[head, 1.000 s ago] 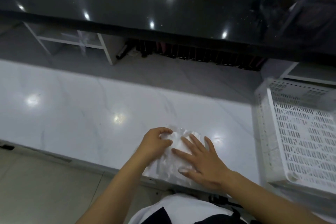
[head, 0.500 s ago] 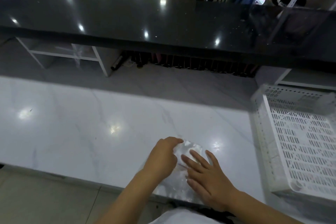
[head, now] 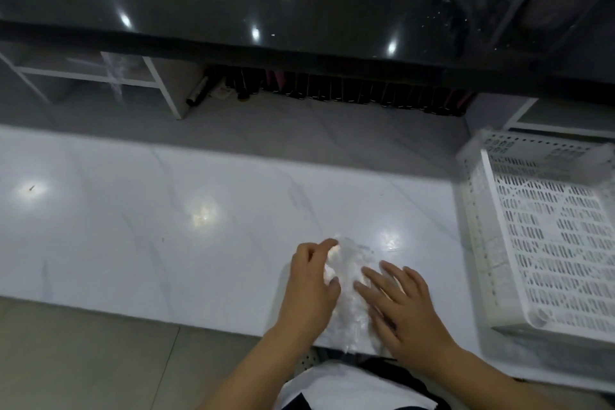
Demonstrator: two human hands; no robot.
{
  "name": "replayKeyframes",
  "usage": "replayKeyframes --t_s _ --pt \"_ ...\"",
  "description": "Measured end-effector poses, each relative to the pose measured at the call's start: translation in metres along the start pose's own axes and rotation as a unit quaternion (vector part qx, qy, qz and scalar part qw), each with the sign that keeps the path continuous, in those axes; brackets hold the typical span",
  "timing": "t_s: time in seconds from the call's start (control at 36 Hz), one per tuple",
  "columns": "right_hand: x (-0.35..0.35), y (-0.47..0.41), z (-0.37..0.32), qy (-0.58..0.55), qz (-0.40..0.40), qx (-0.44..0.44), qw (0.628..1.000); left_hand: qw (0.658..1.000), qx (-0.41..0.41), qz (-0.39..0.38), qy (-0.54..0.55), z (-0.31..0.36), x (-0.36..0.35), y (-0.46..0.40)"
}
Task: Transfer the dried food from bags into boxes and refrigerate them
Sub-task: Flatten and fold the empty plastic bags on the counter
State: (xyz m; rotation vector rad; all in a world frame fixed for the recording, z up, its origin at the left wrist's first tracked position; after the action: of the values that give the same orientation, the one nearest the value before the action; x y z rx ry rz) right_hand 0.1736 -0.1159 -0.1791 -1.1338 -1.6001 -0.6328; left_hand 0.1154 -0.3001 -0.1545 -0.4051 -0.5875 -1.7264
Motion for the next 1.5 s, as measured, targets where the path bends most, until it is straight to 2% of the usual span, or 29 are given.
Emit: replayKeyframes --t_s 0.08,0.31,0.58,0.72,0.86,0.94,1.08,1.14,1.36,1.42,1.5 --pt "-0.002 0.0 -0.003 0.023 0.011 -0.02 0.999 0.999 0.045 -0.006 0.017 -0.004 -0.002 -0.002" --pt "-0.005 0.001 0.001 0.018 0.041 0.0 0.999 0.995 0.08 -0.055 0.022 0.007 0.002 -0.007" --pt "0.0 0.0 0.001 -0.01 0.037 -0.014 0.999 0.984 0.032 -0.135 -0.109 0.004 -0.003 -0.007" --pt "0.007 -0.002 0.003 -0.108 0.06 -0.065 0.99 0.973 0.035 -0.129 -0.189 0.007 -0.015 -0.003" --pt "0.017 -0.003 0.006 -0.22 0.117 -0.186 0.95 0.966 0.017 -0.126 -0.224 0.011 -0.021 0.0" --pt "0.022 -0.024 0.009 -0.228 0.061 -0.223 0.946 0.969 0.009 -0.115 -0.22 0.01 -0.02 0.001" --pt "0.035 -0.087 0.016 -0.111 -0.171 -0.138 0.969 0.984 0.026 -0.079 -0.154 0.003 -0.018 0.005" --pt "0.036 -0.101 0.017 -0.056 -0.215 -0.1 0.97 0.989 0.047 -0.06 -0.13 0.001 -0.019 0.009" --pt "0.038 -0.091 0.019 -0.063 -0.235 -0.033 0.969 0.995 0.069 -0.034 -0.065 -0.001 -0.017 0.045" --pt "0.039 -0.081 0.022 -0.093 -0.224 -0.046 0.969 0.996 0.059 -0.032 -0.052 0.0 -0.015 0.057" --pt "0.049 -0.066 0.031 -0.19 -0.195 -0.11 0.956 0.998 0.035 -0.028 -0.035 0.004 -0.01 0.072"
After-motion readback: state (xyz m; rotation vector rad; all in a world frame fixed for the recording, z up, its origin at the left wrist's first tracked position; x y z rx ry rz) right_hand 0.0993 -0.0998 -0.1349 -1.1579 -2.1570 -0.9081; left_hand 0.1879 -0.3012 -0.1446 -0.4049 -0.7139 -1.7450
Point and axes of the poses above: each hand's wrist, its own y-axis away from the middle knuckle, its own x-axis out of the back of the hand, z = x × y, the point moved 4 cm from there along -y, towards the middle knuckle, and after that the axes turned 5 degrees about x, right-handed, at the moved point
